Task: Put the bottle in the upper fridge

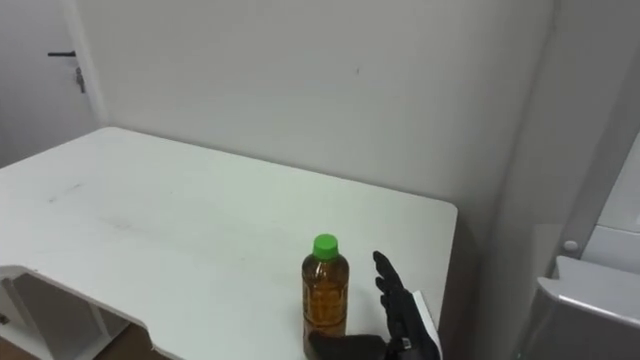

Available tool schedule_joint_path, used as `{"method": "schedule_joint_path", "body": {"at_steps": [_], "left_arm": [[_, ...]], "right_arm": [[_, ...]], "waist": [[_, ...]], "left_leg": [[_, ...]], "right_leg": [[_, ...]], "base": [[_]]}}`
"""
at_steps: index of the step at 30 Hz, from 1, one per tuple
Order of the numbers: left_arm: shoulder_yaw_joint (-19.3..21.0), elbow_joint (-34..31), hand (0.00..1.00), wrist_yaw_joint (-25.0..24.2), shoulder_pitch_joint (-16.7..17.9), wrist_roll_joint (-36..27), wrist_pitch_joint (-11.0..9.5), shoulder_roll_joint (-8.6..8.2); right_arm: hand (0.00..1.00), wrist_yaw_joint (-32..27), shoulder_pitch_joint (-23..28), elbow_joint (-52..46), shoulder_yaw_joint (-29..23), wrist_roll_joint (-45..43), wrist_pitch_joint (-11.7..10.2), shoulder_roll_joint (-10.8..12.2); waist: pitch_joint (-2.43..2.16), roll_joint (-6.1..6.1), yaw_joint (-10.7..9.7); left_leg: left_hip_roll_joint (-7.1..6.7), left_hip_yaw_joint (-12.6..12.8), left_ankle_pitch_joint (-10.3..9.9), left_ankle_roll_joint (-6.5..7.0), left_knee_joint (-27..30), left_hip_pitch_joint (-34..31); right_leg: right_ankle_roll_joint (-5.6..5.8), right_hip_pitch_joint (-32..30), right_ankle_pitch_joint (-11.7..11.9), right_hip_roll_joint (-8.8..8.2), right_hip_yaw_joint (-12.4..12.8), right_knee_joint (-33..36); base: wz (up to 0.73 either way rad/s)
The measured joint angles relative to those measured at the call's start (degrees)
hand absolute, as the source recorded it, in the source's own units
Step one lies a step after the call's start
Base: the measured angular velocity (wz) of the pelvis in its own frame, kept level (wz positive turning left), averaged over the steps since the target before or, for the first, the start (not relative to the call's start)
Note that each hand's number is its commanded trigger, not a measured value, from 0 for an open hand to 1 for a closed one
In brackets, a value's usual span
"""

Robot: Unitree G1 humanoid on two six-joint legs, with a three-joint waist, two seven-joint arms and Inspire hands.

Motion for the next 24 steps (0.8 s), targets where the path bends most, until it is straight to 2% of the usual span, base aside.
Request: {"method": "schedule_joint_path", "body": {"at_steps": [13,16,20,24], "left_arm": [[-0.1,0.3,0.0,0.1,0.4,-0.1,0.0,-0.01],[-0.1,0.0,0.0,0.1,0.8,-0.1,0.0,-0.02],[-0.1,0.1,0.0,0.0,1.7,-0.1,0.1,-0.01],[-0.1,0.1,0.0,-0.8,3.0,-0.1,0.4,-0.01]], "right_arm": [[0.0,1.0,-0.1,0.9,1.4,0.0,0.1,0.1],[0.0,1.0,-0.1,2.1,1.7,0.3,0.3,0.1],[0.0,1.0,-0.2,3.9,1.7,2.4,0.3,0.1],[0.0,1.0,-1.3,5.5,1.7,4.1,0.2,0.2]], "waist": [[-0.01,-0.06,0.2],[-0.02,-0.06,0.3],[-0.02,0.09,1.7],[-0.05,0.09,2.0]], "left_leg": [[-0.06,-0.7,0.1,0.11,0.3,-1.0],[-0.54,-0.9,0.1,0.17,0.4,-1.3],[-0.76,-1.4,0.2,0.31,0.4,-1.3],[-0.81,-1.8,0.3,0.51,0.5,-1.8]], "right_leg": [[0.01,-0.4,0.0,0.01,-0.2,0.1],[0.15,-0.7,-0.1,0.0,-0.8,0.4],[0.23,-0.7,-0.1,-0.17,-1.2,0.9],[0.31,-0.9,-0.2,-0.34,-1.5,0.9]], "base": [[0.03],[0.07],[0.02],[0.07]]}}
